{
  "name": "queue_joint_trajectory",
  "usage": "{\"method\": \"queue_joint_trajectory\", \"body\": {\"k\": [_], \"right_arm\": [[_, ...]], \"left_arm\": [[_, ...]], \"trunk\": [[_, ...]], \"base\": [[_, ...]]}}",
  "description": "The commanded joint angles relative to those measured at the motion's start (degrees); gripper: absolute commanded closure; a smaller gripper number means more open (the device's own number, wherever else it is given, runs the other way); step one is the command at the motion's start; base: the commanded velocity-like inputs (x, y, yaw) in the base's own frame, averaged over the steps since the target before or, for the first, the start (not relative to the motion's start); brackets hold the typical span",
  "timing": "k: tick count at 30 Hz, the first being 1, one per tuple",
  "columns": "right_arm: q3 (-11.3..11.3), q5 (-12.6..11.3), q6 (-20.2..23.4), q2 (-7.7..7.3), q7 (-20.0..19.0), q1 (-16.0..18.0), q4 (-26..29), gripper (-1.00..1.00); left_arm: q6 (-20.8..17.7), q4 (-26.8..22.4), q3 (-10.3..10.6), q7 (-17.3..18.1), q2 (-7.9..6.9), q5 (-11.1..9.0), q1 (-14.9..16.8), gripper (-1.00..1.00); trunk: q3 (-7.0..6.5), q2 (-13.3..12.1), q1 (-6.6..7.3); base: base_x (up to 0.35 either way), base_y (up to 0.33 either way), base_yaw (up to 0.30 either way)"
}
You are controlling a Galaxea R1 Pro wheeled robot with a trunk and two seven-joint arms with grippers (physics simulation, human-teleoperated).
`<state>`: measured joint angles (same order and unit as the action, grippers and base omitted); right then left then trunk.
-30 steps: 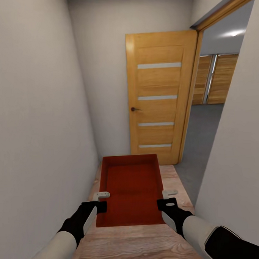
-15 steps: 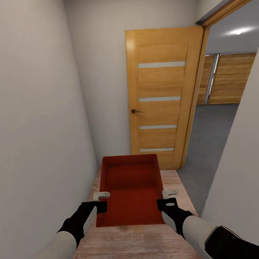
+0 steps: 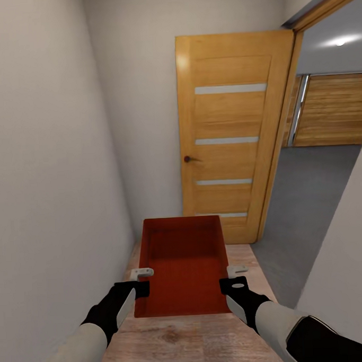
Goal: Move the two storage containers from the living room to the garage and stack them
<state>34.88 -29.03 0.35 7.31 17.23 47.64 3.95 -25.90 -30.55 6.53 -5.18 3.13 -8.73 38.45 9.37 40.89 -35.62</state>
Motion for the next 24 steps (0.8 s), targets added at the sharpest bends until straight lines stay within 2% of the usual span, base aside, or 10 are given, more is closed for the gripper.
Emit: {"method": "queue_joint_trajectory", "body": {"k": [1,24], "right_arm": [[0.54,-1.56,-0.09,0.03,5.8,0.04,-0.26,1.0],[0.54,-1.56,-0.09,-0.02,5.8,0.06,-0.26,1.0]], "left_arm": [[2.1,-0.21,0.15,-0.77,0.28,0.73,0.05,1.0],[2.11,-0.21,0.15,-0.8,0.22,0.73,0.05,1.0]], "trunk": [[0.09,0.07,-0.05],[0.09,0.07,-0.05]], "base": [[0.322,0.0,0.0],[0.322,0.0,0.0]]}}
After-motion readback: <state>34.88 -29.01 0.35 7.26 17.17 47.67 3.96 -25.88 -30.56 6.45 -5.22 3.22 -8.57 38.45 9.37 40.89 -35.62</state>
